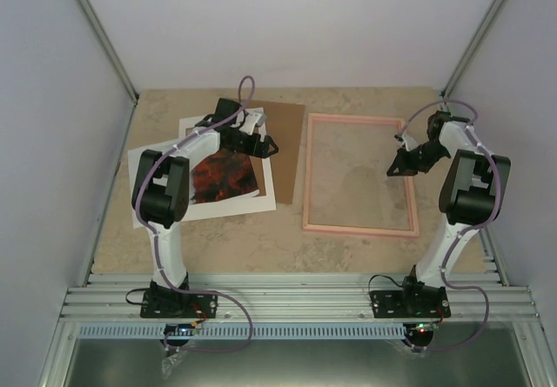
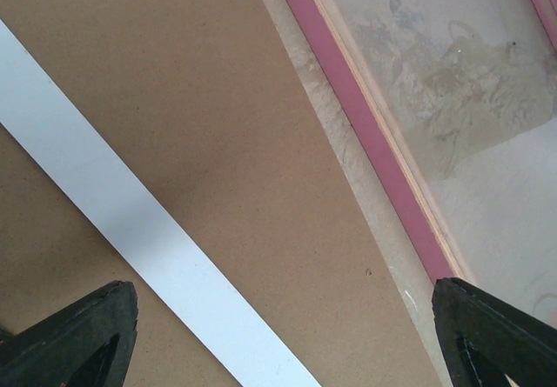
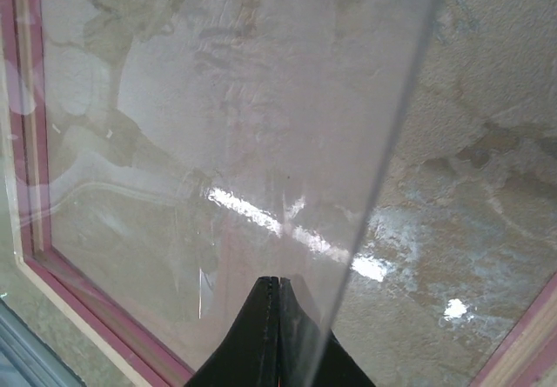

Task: Put the photo into the frame

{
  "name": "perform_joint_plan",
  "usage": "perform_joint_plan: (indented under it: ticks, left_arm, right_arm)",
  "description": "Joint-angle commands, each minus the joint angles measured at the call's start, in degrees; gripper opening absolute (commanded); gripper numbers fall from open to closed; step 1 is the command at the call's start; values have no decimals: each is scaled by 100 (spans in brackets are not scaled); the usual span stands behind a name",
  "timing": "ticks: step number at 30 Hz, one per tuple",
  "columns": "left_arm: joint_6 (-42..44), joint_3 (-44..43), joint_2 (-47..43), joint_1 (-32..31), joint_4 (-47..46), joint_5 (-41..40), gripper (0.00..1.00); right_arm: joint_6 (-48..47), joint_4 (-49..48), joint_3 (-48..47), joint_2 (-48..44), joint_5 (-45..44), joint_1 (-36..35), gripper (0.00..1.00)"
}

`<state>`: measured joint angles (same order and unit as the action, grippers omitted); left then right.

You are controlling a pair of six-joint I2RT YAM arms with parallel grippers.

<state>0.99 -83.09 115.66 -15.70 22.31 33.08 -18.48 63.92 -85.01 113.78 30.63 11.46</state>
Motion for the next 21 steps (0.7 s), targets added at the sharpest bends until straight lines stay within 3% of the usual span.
perform_joint_plan:
  ticks: [1,21]
  left_arm:
    - [-44,-173,54,-62,-47,-19,94]
    - [-45,-225,141,-117,-43,-62,94]
  right_arm:
    - [-133,288,2,-171,-62,66,0]
    - [-244,353,-59,-70,-172,164,0]
